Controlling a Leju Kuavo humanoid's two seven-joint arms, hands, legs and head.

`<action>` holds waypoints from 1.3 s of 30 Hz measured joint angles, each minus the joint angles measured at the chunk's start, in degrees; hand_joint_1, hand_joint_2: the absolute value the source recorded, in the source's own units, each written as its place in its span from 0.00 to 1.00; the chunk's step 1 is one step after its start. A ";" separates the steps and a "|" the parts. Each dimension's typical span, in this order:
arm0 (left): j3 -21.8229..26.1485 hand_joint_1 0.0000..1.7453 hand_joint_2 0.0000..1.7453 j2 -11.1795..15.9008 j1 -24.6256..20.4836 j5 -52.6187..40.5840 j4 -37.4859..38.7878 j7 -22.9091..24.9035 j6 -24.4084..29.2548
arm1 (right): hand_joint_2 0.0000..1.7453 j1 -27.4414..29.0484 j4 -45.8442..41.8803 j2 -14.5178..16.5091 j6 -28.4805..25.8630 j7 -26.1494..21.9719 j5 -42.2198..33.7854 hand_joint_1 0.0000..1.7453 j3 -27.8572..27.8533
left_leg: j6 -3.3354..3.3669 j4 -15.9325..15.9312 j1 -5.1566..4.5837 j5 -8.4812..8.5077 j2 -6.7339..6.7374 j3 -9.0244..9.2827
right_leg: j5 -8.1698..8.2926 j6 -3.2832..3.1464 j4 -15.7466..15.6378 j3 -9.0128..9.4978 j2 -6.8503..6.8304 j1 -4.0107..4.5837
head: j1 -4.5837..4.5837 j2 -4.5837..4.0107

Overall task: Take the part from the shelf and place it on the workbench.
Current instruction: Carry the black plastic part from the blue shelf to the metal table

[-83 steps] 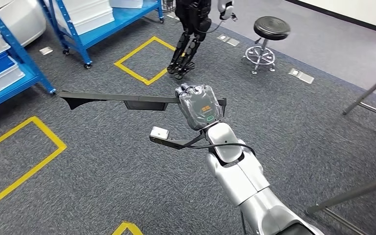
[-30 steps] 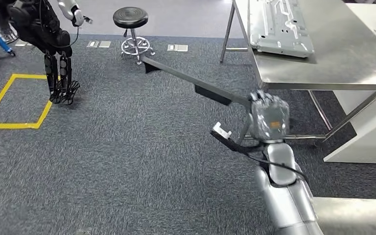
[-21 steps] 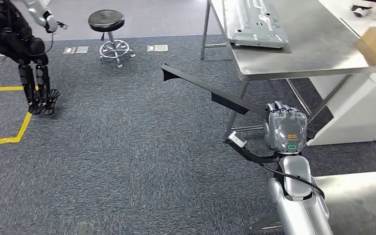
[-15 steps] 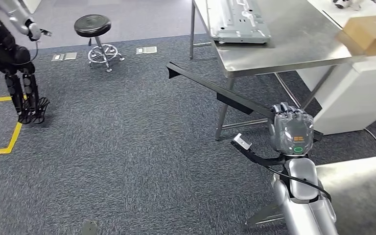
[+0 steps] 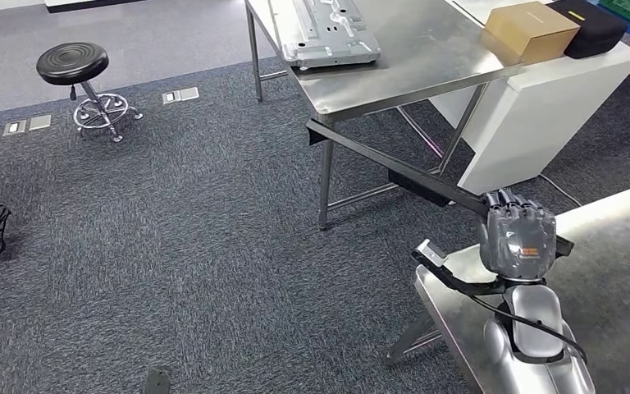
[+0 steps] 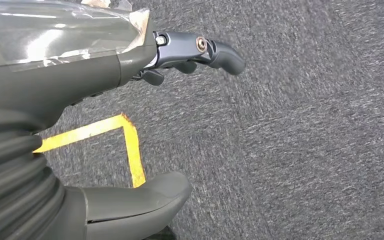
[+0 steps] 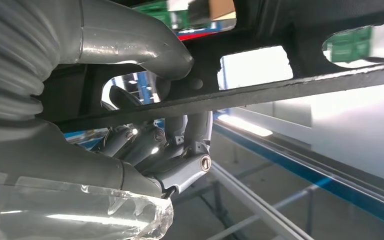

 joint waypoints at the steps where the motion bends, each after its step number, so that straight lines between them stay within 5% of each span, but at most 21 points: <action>1: -0.07 0.00 1.00 -0.16 -0.17 -0.06 -0.01 -0.14 0.05 | 1.00 0.52 -0.47 -0.46 -0.15 -0.07 -0.35 0.94 -0.76 | 0.51 -0.59 0.00 0.32 0.66 0.28 | -0.53 0.20 1.00 -0.61 -1.34 0.04 | 0.16 0.00; 3: -0.17 0.00 1.00 -0.34 -0.40 0.21 -0.02 -0.39 -0.09 | 1.00 1.10 -1.11 -1.14 -0.61 -0.24 -1.00 0.94 -2.22 | 1.16 -1.44 0.00 0.76 2.15 0.68 | -3.04 0.30 6.38 -3.31 -4.69 -0.04 | 0.52 0.00; 6: -0.13 0.00 1.00 -0.37 -0.42 0.81 -0.02 -0.73 -0.48 | 1.00 1.90 -1.62 -1.68 -1.10 -0.56 -1.50 0.94 -3.84 | 1.16 -1.54 -0.04 0.65 4.57 0.77 | -6.16 1.05 15.56 -8.02 -6.05 -0.61 | 0.70 0.00; 8: -0.11 0.00 1.00 -0.40 -0.43 1.13 -0.02 -1.32 -0.74 | 1.00 2.55 -1.80 -2.00 -1.17 -0.90 -1.67 0.94 -4.71 | 0.84 -1.49 0.09 0.42 6.07 0.84 | -4.55 2.33 12.37 -6.36 -6.83 -1.34 | 0.71 0.00; 10: -0.10 0.00 1.00 -0.36 -0.43 1.54 -0.04 -2.31 -1.38 | 1.00 2.93 -2.04 -2.22 -1.19 -1.15 -1.96 0.94 -5.46 | 0.19 -1.37 -0.02 0.01 7.37 1.11 | -1.65 3.47 3.85 -1.61 -10.04 -1.68 | 0.83 0.00; 12: -0.08 0.00 1.00 -0.26 -0.41 1.84 -0.07 -3.21 -1.86 | 1.00 3.36 -2.44 -2.36 -1.28 -1.24 -2.29 0.94 -6.29 | -0.64 -1.28 -0.46 -0.56 8.50 1.71 | -0.24 3.18 -0.50 0.86 -12.35 -1.24 | 0.81 0.00; 15: -0.03 0.00 1.00 -0.24 -0.47 2.02 -0.09 -3.78 -1.85 | 1.00 4.46 -3.09 -2.55 -1.45 -1.41 -2.51 0.94 -7.72 | -1.58 -1.33 -0.40 -1.42 9.60 2.62 | -0.24 1.67 -0.47 0.88 -10.52 -1.26 | 0.36 0.00; 17: 0.03 0.00 1.00 -0.24 -0.52 2.06 -0.10 -3.90 -1.71 | 1.00 4.99 -3.56 -2.60 -1.51 -1.54 -2.59 0.94 -8.44 | -2.02 1.34 0.09 -3.55 7.00 1.77 | -0.15 0.48 -0.51 1.05 -8.90 -1.78 | 0.02 0.00; 19: 0.07 0.00 1.00 -0.22 -0.41 1.94 -0.09 -4.03 -1.34 | 1.00 5.38 -3.87 -2.49 -1.68 -1.67 -2.76 0.94 -8.93 | -1.98 8.56 0.26 -7.48 3.55 -1.60 | -0.11 -0.53 -0.52 1.13 -7.55 -1.60 | -0.32 0.00; 21: 0.09 0.00 1.00 -0.19 -0.22 1.78 -0.07 -4.26 -1.08 | 1.00 6.27 -3.98 -2.32 -1.97 -1.83 -2.93 0.94 -9.61 | -1.75 15.20 0.25 -9.59 2.51 -5.41 | -0.17 -0.92 -0.50 1.20 -6.31 -1.07 | -0.45 0.00; 23: 0.10 0.00 1.00 -0.17 -0.16 1.68 -0.06 -4.54 -1.08 | 1.00 7.40 -4.06 -2.23 -2.16 -2.06 -3.19 0.94 -10.67 | -1.33 14.07 0.25 -7.15 2.40 -5.84 | -0.22 -0.98 -0.46 1.37 -5.24 -0.72 | -0.46 0.00; 25: 0.11 0.00 1.00 -0.08 -0.24 1.64 -0.07 -4.92 -1.23 | 1.00 8.23 -4.24 -2.15 -2.29 -2.27 -3.64 0.94 -11.85 | -0.75 6.32 0.20 -2.60 2.13 -2.79 | -0.27 -0.94 -0.38 1.53 -4.49 -0.53 | -0.46 0.00; 27: 0.12 0.00 1.00 0.04 -0.36 1.64 -0.07 -5.30 -1.55 | 1.00 8.75 -4.49 -2.13 -2.50 -2.35 -4.07 0.94 -13.01 | -0.39 0.82 -0.04 -0.21 1.88 -0.50 | -0.31 -0.75 -0.33 1.44 -4.10 -0.19 | -0.35 0.00; 31: 0.15 0.00 1.00 0.10 -0.47 1.72 -0.07 -5.48 -1.75 | 1.00 9.82 -4.87 -2.14 -2.75 -2.46 -4.43 0.94 -15.01 | -0.52 0.04 -0.82 0.26 1.93 -0.34 | -0.67 -0.33 0.00 0.98 -4.08 0.43 | -0.13 0.00; 39: 0.15 0.00 1.00 0.00 -0.57 1.72 -0.06 -5.51 -2.45 | 1.00 12.71 -6.93 -1.36 -2.75 -3.56 -4.29 0.94 -18.35 | 0.69 4.23 -1.40 -0.97 1.78 -3.58 | -1.67 0.92 3.72 -1.89 -4.14 0.31 | -0.08 0.00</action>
